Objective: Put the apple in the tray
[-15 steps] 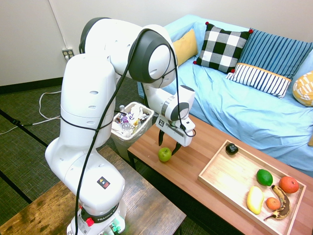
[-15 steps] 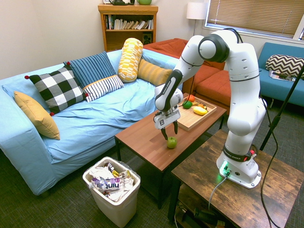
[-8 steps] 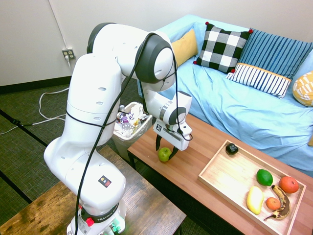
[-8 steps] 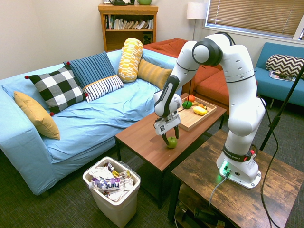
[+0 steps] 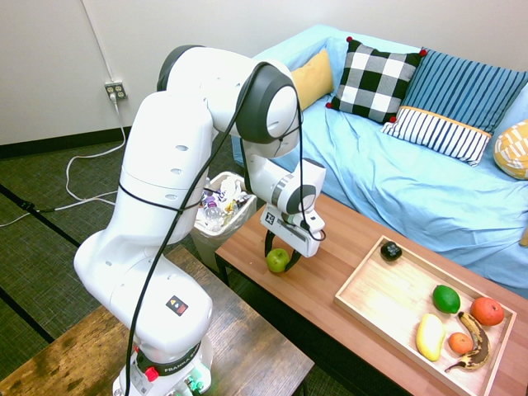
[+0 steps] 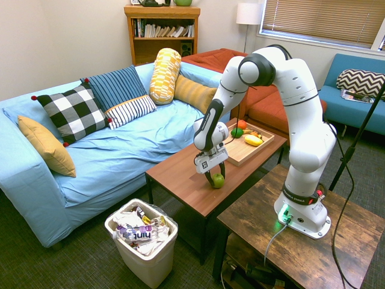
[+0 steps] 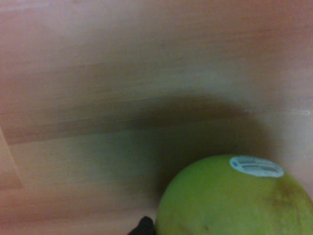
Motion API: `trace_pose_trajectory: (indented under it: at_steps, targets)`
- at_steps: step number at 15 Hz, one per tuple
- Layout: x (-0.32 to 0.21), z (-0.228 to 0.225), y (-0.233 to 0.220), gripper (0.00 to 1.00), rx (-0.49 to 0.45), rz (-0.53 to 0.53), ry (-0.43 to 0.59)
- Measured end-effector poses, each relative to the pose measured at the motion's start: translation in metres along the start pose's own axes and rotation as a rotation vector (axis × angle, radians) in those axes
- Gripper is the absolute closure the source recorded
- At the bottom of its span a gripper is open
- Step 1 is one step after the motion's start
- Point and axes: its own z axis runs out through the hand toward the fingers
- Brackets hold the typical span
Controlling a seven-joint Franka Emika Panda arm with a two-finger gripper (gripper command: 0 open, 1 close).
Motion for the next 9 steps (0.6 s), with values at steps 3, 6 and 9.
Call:
trace_pose_trajectory:
  at_steps: [3,6,9]
  targets:
    - [0.005,-0.006,0.0,1.0,0.018,-0.006,0.002]
    - [0.019,-0.051,0.004,1.0,0.082,0.009,0.049]
    - [0.045,-0.121,0.026,1.0,0.176,0.064,0.112]
